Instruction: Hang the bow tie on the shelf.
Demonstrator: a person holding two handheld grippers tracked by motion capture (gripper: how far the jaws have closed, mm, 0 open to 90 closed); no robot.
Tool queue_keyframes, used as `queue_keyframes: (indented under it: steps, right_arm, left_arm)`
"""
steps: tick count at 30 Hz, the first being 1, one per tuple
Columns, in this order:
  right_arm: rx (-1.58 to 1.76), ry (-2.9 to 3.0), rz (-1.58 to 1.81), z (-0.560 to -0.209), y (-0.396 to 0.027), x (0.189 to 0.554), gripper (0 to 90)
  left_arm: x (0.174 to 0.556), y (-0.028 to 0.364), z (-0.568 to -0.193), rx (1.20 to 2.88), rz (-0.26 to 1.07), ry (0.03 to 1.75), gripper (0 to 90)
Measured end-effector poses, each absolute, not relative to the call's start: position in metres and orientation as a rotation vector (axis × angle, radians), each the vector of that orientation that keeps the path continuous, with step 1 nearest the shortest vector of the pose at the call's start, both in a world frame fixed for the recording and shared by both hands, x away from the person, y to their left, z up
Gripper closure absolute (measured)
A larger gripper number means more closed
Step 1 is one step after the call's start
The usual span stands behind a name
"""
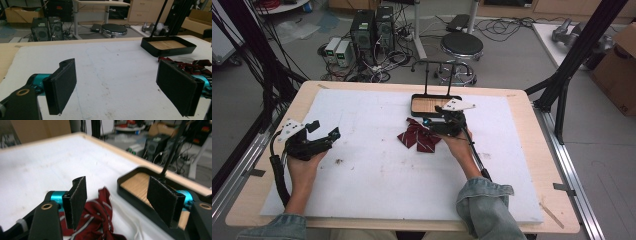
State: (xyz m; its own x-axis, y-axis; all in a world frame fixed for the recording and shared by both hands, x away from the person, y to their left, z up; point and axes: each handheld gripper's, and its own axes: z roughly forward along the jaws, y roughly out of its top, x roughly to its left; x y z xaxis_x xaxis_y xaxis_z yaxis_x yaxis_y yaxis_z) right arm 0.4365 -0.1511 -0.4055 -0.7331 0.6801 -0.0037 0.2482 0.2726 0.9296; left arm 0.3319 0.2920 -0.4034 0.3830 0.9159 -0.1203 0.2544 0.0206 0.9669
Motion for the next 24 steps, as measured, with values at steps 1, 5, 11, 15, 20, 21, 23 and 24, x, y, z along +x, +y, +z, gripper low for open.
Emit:
queue_keyframes:
  steps: [1,5,11,15,20,21,23,24]
  right_arm:
    - [0.841,2.161,1.45,-0.408,-0.149,0.438,32.8]
    - [0.856,2.206,1.423,-0.416,-0.143,0.442,33.2]
    - [0.849,2.271,1.354,-0.428,-0.131,0.446,37.3]
    - [0.863,2.307,1.313,-0.436,-0.126,0.449,38.4]
    - [0.885,2.321,1.297,-0.441,-0.126,0.452,40.0]
    - [0.885,2.321,1.297,-0.441,-0.126,0.452,40.0]
    - [0.894,2.33,1.289,-0.442,-0.127,0.453,40.5]
    - [0.908,2.34,1.282,-0.444,-0.127,0.453,42.2]
  left_arm:
    - [0.332,0.292,-0.403,1.496,0.723,1.103,17.0]
    - [0.333,0.291,-0.404,1.5,0.723,1.103,17.0]
    - [0.332,0.294,-0.403,1.475,0.715,1.101,16.9]
    - [0.332,0.294,-0.403,1.475,0.717,1.102,16.9]
    - [0.332,0.294,-0.403,1.476,0.714,1.1,17.0]
    - [0.332,0.294,-0.404,1.475,0.714,1.1,17.0]
    - [0.332,0.294,-0.403,1.471,0.711,1.099,17.0]
    - [0.332,0.294,-0.403,1.469,0.709,1.097,17.0]
